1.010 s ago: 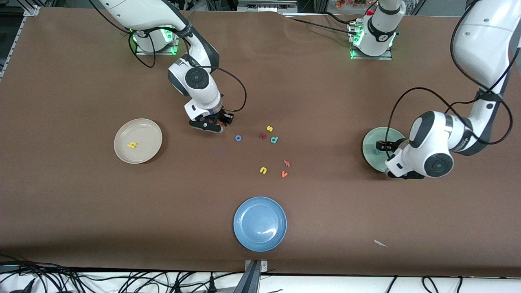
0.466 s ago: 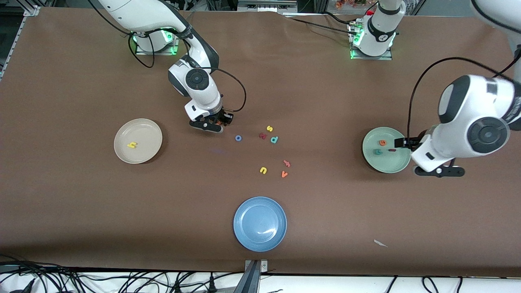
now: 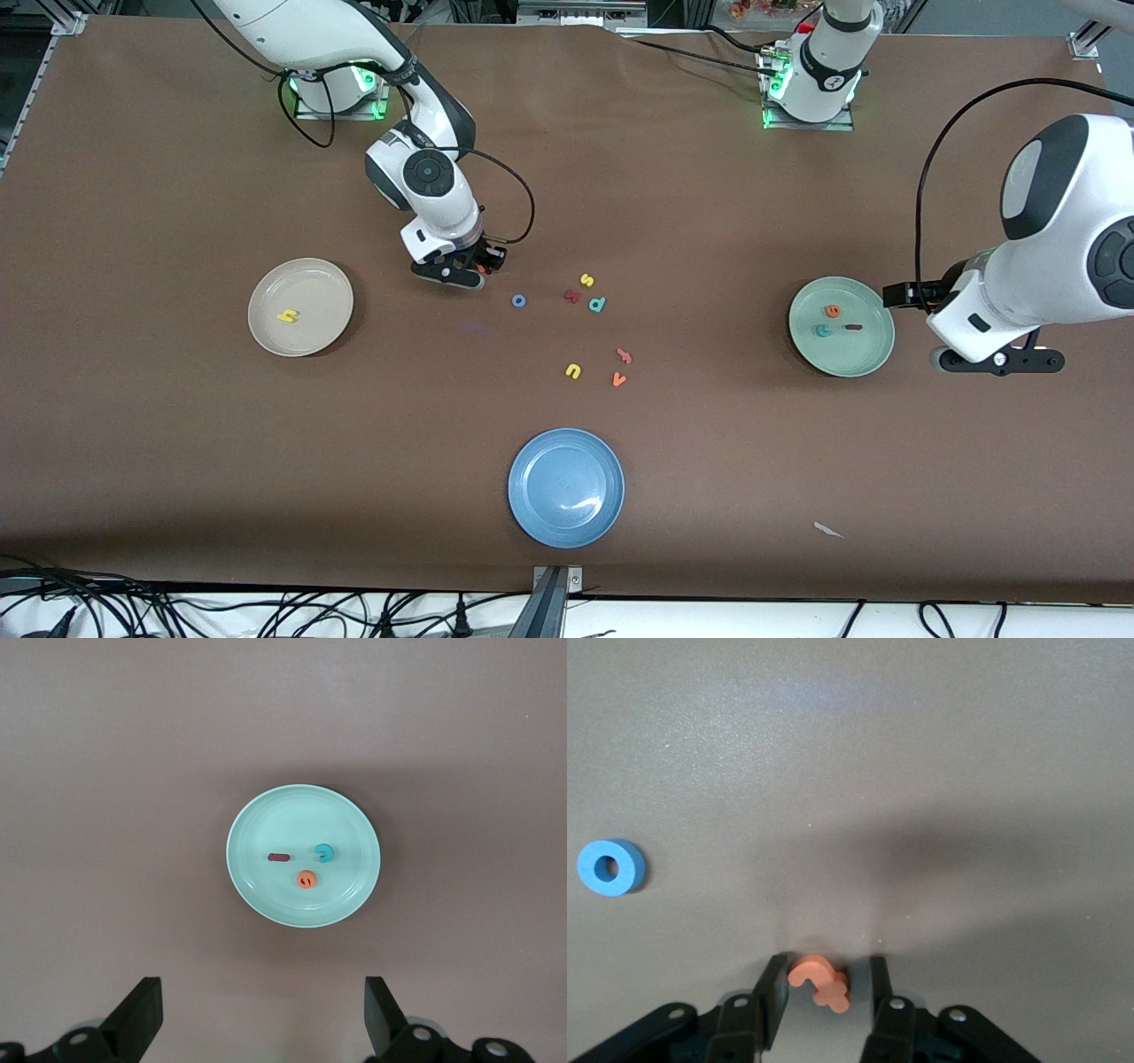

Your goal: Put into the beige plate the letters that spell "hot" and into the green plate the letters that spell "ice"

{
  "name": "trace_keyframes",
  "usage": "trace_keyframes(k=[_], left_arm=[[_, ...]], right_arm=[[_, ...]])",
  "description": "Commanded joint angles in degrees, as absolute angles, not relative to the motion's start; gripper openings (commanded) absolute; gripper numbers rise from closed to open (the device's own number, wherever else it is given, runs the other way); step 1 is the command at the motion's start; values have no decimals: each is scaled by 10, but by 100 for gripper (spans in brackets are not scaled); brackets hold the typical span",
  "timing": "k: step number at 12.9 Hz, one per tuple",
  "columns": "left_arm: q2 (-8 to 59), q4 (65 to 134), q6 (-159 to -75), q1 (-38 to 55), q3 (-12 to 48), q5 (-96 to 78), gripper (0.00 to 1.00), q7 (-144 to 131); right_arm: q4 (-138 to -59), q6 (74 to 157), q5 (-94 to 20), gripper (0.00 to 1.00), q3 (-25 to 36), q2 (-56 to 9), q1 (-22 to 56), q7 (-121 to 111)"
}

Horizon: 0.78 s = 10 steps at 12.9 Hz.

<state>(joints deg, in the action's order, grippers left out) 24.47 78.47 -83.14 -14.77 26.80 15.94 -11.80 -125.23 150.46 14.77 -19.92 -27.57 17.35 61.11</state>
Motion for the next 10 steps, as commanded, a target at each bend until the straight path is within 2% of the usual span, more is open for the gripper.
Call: trace_keyframes(k=[1, 4, 6, 10], left_arm=[[255, 761, -821, -143, 265, 155, 100, -114], [260, 735, -821, -142, 264, 150, 100, -113], [258, 733, -823, -115, 237, 149, 100, -110], [240, 732, -844, -44, 137, 78, 100, -108]], right_arm=[[-1262, 1517, 163, 39, -200, -272, 171, 623], [-1262, 1521, 163, 40, -200, -275, 171, 624], [-1262, 1530, 163, 39, -200, -279, 171, 624], [-1263, 1531, 163, 20, -200, -280, 171, 624]])
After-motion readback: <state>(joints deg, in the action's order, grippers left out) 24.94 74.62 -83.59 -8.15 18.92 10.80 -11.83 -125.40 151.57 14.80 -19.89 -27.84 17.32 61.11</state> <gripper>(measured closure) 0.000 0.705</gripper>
